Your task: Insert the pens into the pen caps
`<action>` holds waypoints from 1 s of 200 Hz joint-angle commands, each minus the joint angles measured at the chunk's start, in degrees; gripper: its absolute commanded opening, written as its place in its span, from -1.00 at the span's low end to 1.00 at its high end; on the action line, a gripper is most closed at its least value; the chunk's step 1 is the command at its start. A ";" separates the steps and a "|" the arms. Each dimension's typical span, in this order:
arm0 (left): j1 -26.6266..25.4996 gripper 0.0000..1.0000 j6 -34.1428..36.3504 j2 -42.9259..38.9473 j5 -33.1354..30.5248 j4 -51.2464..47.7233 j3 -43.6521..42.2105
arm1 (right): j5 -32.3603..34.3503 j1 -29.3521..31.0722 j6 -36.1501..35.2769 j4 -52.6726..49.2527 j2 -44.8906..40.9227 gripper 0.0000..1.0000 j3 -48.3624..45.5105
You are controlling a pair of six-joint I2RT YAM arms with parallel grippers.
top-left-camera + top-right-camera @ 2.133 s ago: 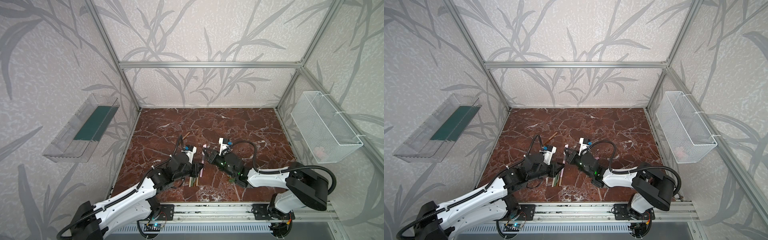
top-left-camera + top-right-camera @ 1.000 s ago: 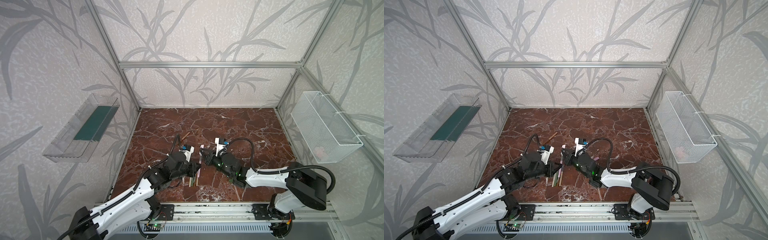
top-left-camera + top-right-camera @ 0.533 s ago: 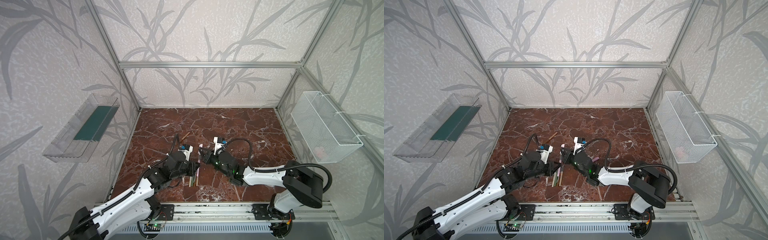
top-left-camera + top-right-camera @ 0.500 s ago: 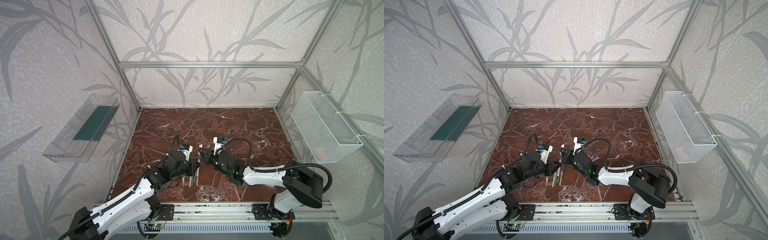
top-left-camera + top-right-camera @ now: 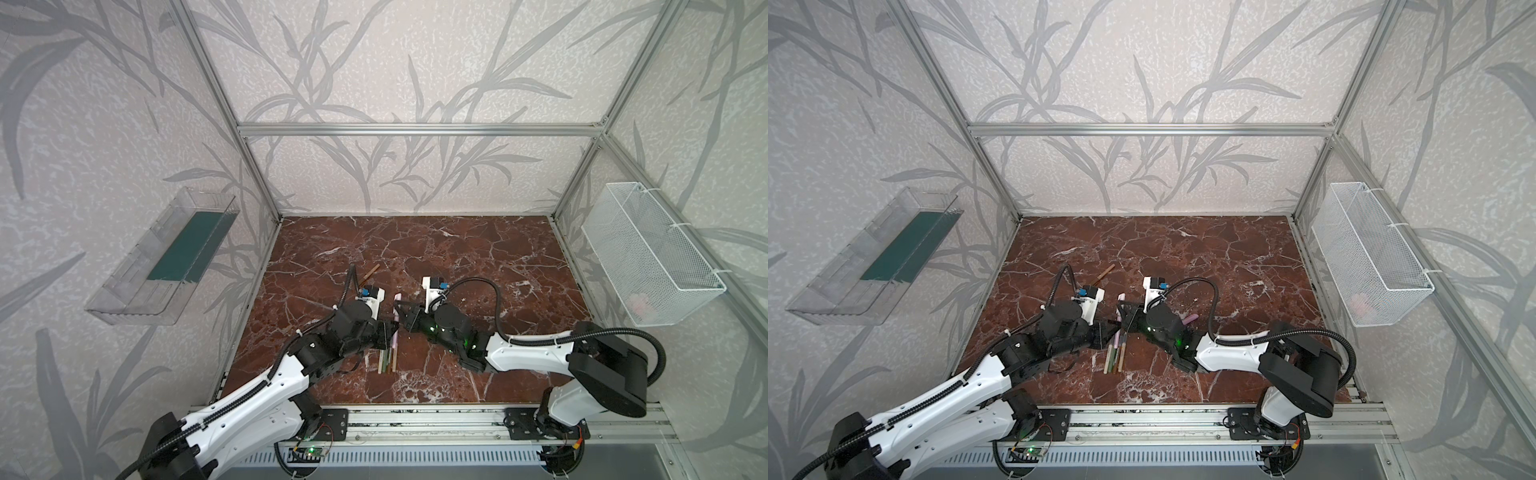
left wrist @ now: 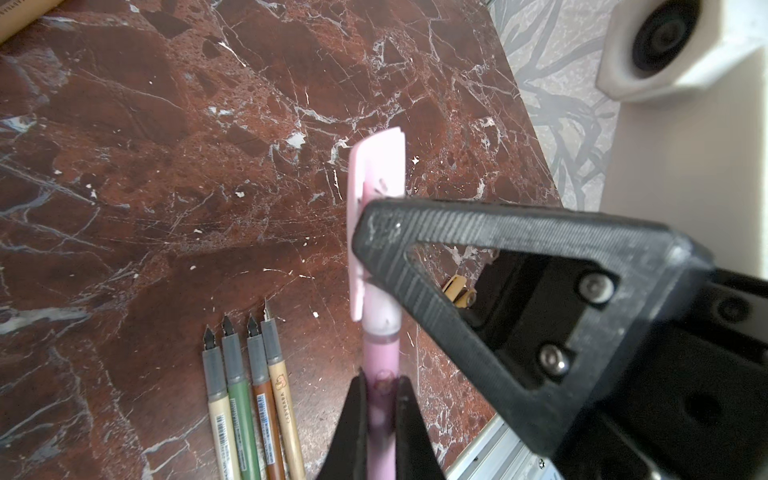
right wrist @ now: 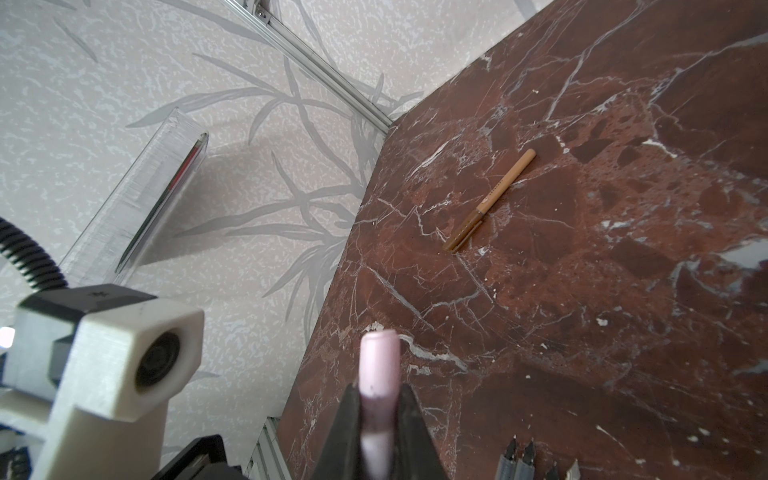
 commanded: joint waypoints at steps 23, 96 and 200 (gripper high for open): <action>1.28 -1.00 0.79 -0.32 -7.97 2.11 3.47 | -6.04 0.83 -1.02 -4.37 -2.44 -1.00 -5.50; 2.91 -1.00 0.75 -1.12 -7.97 2.07 4.14 | -5.91 5.70 2.15 3.55 3.10 -1.00 -11.54; 5.57 -1.00 -0.35 -1.00 -8.20 1.94 5.27 | 1.41 12.13 0.09 3.11 3.76 -1.00 -9.22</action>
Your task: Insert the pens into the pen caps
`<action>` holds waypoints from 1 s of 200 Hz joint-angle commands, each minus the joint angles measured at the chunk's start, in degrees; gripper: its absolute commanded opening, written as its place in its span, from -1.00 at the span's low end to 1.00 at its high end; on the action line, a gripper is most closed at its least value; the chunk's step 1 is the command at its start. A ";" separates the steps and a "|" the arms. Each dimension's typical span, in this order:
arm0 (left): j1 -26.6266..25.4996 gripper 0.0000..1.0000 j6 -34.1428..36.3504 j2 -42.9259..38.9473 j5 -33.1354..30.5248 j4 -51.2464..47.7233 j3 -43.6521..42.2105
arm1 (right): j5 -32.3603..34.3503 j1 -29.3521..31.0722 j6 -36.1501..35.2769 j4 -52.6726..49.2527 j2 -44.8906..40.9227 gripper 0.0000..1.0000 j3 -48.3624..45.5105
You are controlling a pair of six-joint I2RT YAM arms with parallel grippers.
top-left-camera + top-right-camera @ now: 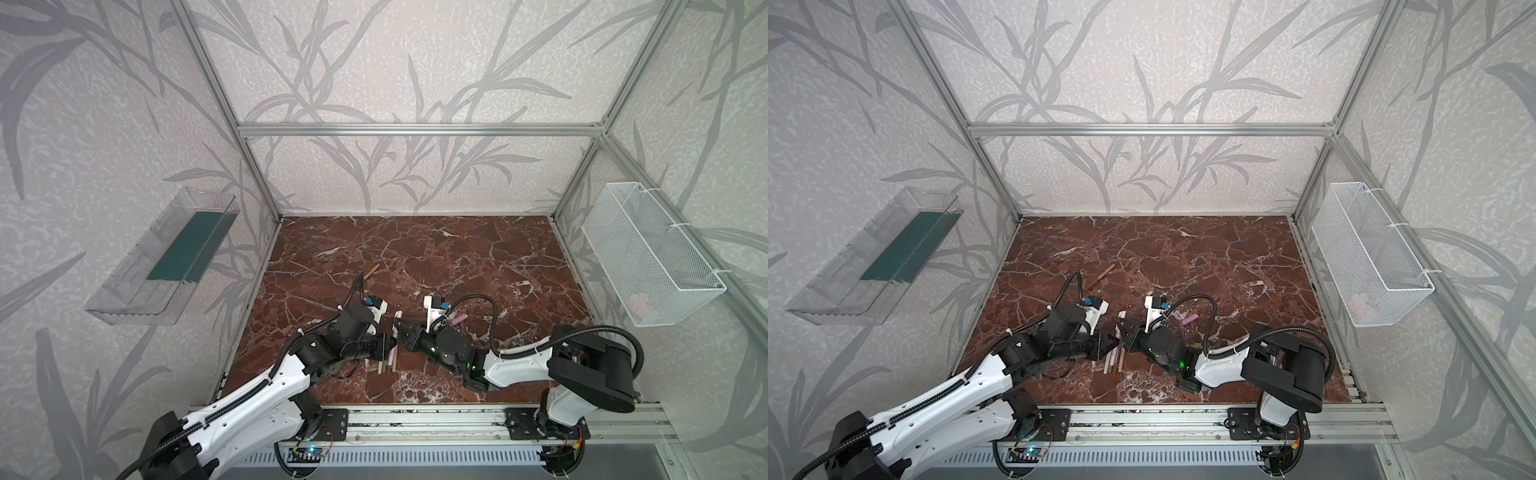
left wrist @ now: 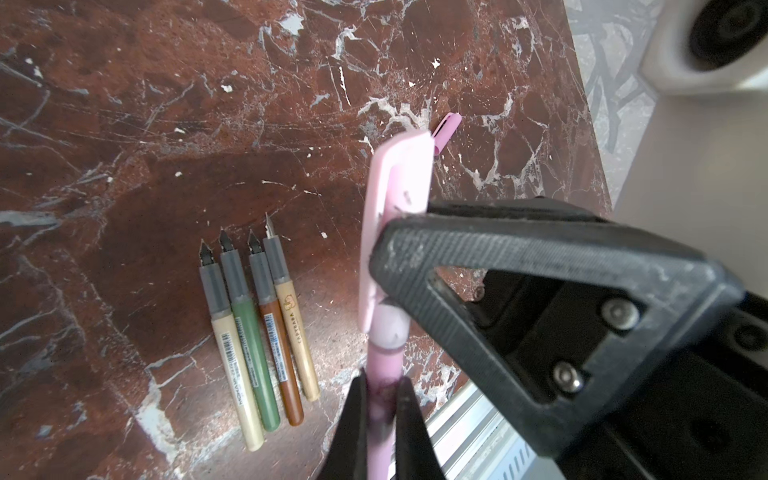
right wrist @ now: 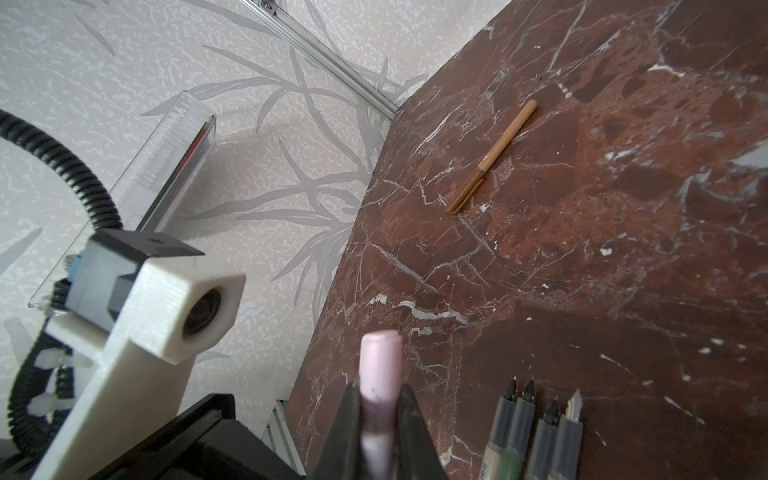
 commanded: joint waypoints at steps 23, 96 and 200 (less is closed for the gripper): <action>5.77 -1.00 -2.70 -0.74 -13.89 11.80 5.61 | -5.85 5.05 -2.27 -7.91 1.35 -1.00 -1.35; 6.91 -1.00 -3.12 -0.70 -9.78 16.63 4.82 | -2.33 5.02 -4.82 -6.15 -0.11 -1.00 -0.62; 6.93 -0.26 -1.66 -2.65 -6.80 18.94 3.26 | 0.62 0.68 -12.56 -15.85 -8.49 -1.00 5.95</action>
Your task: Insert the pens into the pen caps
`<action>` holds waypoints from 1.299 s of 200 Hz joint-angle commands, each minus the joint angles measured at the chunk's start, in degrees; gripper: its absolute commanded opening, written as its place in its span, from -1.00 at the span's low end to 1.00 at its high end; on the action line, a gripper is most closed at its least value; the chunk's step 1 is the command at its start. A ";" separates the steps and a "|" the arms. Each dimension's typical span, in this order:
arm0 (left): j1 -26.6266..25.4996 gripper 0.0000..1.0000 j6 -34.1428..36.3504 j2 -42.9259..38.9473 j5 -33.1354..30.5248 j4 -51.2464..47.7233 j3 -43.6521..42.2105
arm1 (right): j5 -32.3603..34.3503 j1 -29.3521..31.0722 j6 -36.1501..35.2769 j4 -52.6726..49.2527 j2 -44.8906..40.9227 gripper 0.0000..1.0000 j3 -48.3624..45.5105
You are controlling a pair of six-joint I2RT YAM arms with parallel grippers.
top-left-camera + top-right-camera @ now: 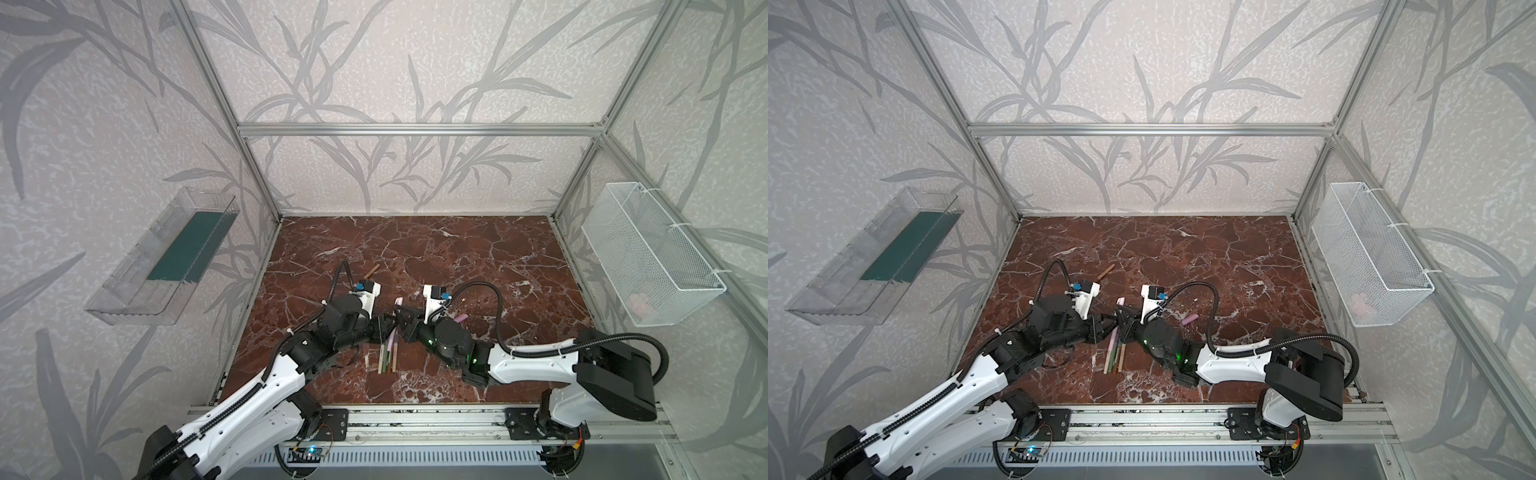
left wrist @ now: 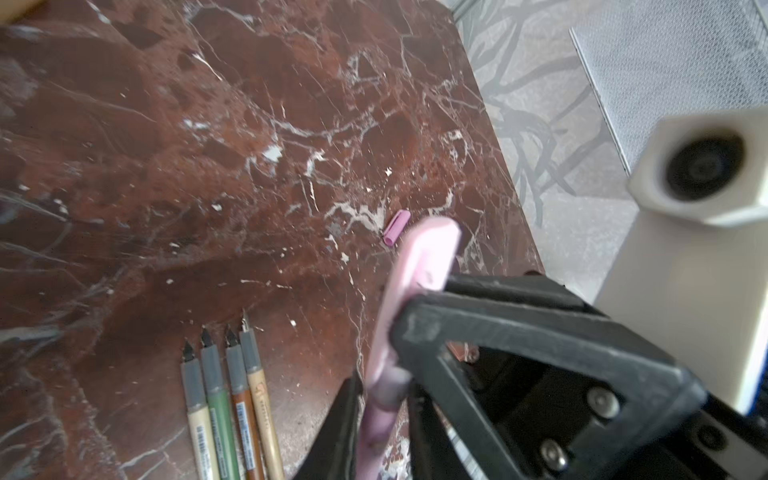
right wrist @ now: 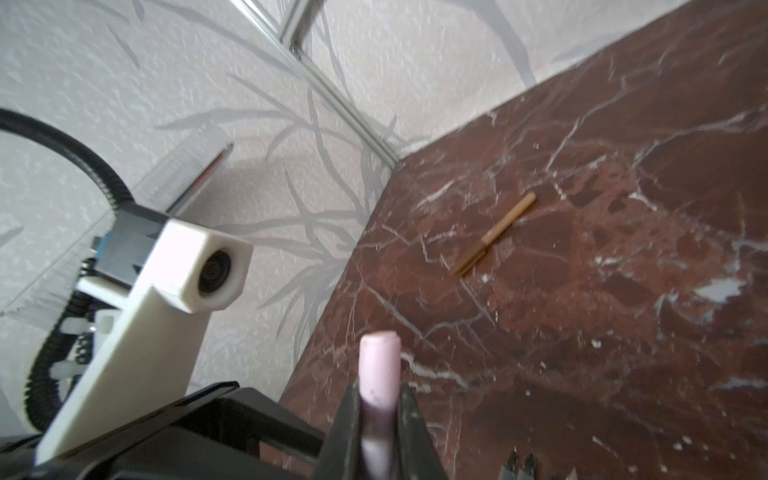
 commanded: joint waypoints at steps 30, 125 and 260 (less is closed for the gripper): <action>1.41 -0.08 -0.53 0.48 -7.99 9.61 2.26 | -2.53 1.03 -3.87 -7.75 -3.67 -1.00 -0.17; 1.41 0.51 -1.93 -2.63 -5.99 11.43 -2.45 | -1.76 -6.43 -2.31 -9.46 -8.14 -1.00 -2.83; 1.45 0.44 -5.01 -4.35 -24.75 -9.32 -1.82 | 0.51 -14.40 11.09 -32.53 21.96 -1.00 25.48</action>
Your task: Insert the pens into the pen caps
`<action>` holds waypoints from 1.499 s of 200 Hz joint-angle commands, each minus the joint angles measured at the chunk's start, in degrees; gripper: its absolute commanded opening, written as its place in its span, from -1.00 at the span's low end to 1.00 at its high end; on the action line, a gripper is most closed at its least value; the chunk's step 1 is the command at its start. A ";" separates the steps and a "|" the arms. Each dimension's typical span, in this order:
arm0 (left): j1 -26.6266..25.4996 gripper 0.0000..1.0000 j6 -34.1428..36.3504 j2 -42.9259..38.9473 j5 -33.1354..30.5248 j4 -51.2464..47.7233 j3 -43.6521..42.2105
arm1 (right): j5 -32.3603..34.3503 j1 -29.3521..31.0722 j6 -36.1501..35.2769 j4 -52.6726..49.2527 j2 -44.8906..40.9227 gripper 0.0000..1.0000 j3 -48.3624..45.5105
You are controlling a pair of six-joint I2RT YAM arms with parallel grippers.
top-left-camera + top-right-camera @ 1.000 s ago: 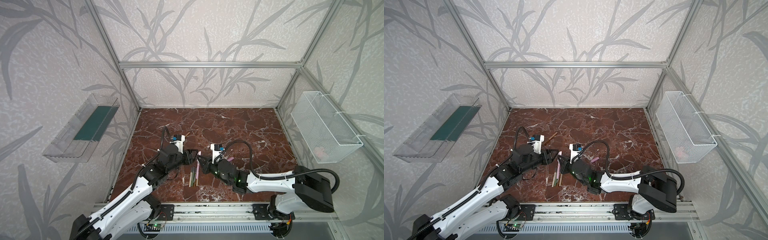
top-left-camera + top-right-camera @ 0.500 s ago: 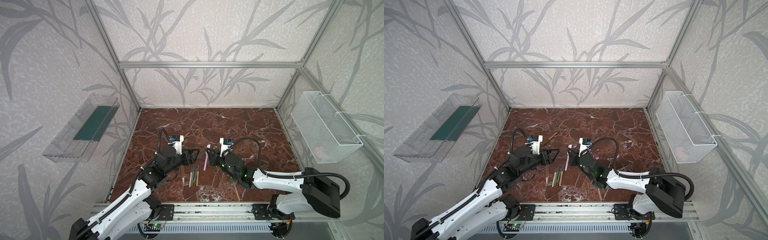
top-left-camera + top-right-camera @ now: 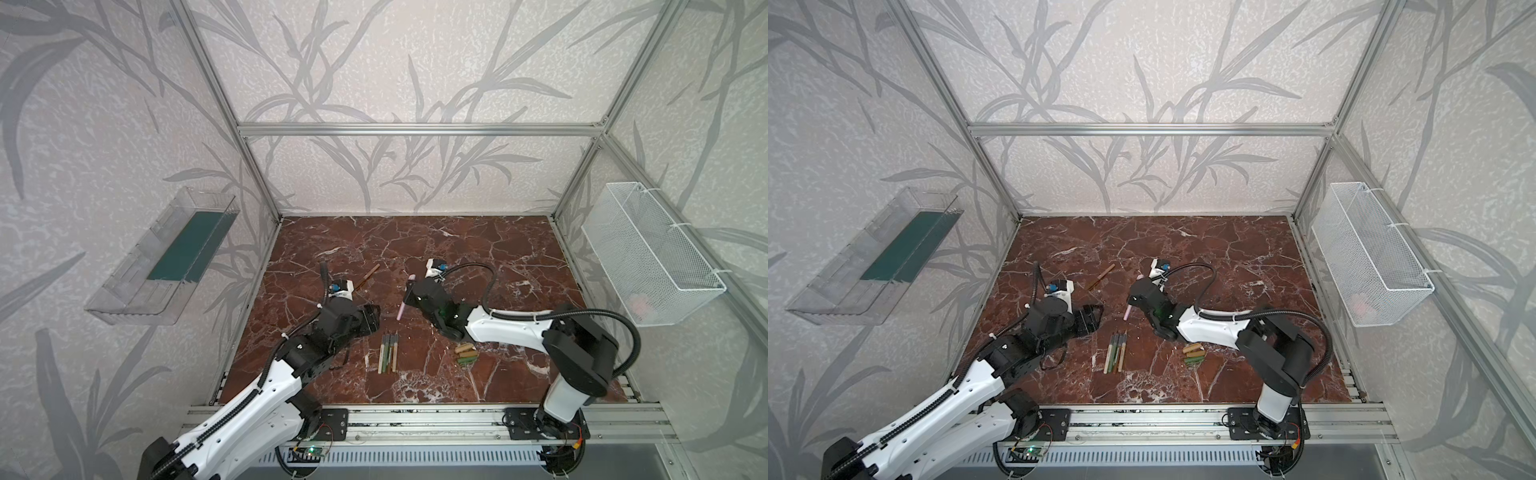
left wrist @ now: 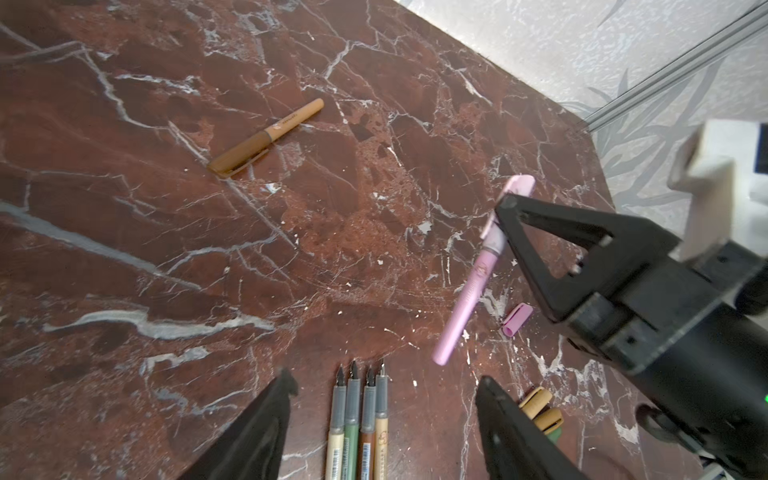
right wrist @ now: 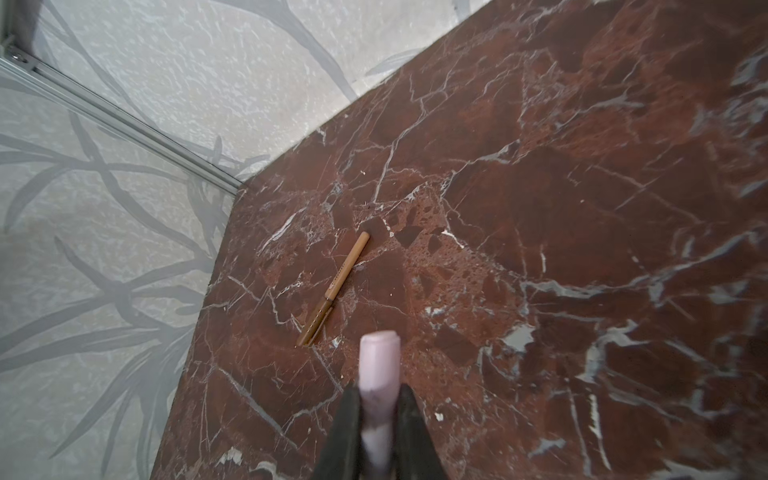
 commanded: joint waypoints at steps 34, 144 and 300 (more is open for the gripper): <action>0.17 0.45 -0.75 -2.45 -4.32 -4.61 0.51 | -5.15 -0.71 3.93 -4.22 14.82 -1.00 10.95; 0.17 0.46 0.05 -0.51 -2.97 -4.04 1.77 | -5.47 -1.73 3.13 -7.47 29.62 -1.00 25.81; 0.09 0.47 3.10 2.14 2.27 -3.24 2.35 | -7.89 -3.70 -7.14 -0.21 19.58 0.89 17.29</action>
